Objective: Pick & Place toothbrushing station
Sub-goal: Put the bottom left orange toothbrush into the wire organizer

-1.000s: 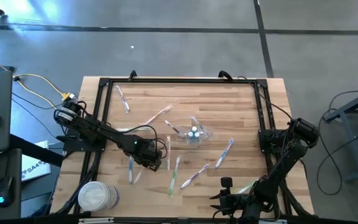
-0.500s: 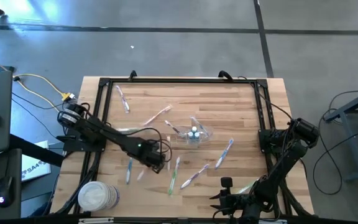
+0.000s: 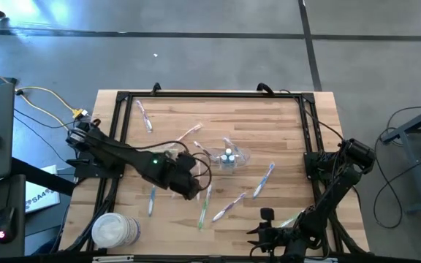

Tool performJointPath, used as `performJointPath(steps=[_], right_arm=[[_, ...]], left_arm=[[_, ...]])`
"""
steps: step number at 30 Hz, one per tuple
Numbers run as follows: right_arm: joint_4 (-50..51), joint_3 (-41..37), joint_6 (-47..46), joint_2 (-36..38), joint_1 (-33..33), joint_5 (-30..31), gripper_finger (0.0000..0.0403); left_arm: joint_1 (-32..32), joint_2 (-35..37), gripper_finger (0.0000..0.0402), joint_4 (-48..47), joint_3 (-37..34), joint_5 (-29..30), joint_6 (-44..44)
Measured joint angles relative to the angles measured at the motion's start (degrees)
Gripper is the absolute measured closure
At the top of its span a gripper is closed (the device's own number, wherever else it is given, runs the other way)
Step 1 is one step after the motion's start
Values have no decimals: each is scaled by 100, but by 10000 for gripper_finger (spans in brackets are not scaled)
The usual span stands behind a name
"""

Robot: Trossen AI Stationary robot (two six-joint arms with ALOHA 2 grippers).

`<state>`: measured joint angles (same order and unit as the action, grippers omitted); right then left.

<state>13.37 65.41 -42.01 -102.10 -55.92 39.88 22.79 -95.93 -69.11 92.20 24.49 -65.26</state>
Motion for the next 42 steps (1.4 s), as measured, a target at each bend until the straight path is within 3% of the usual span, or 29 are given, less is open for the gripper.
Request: performJointPath(steps=[6, 9, 15, 19, 24, 29, 36, 42], right_arm=[[21, 0, -246, 0, -91, 31, 294], [21, 0, -333, 0, -159, 101, 294], [19, 0, -491, 0, -286, 213, 294], [17, 0, -495, 0, -316, 333, 294], [19, 0, -467, 0, -315, 506, 294], [20, 0, -438, 0, -295, 513, 294], [65, 0, -429, -2, -319, 505, 294], [150, 0, -477, -2, -333, 498, 294]], left_arm=[[144, 10, 401, -191, 1114, 1303, 1009], [140, 21, 401, -49, 1317, 1825, 1520], [80, 21, 401, 89, 1101, 2772, 2016], [27, 21, 401, 691, 632, 2998, 2301], [-74, 21, 401, 2274, 97, 2993, 3378], [-440, 19, 401, 3662, -460, 1893, 4523], [-846, 19, 401, 4042, -719, 1600, 4600], [-903, 48, 401, 4564, -759, 1479, 5278]])
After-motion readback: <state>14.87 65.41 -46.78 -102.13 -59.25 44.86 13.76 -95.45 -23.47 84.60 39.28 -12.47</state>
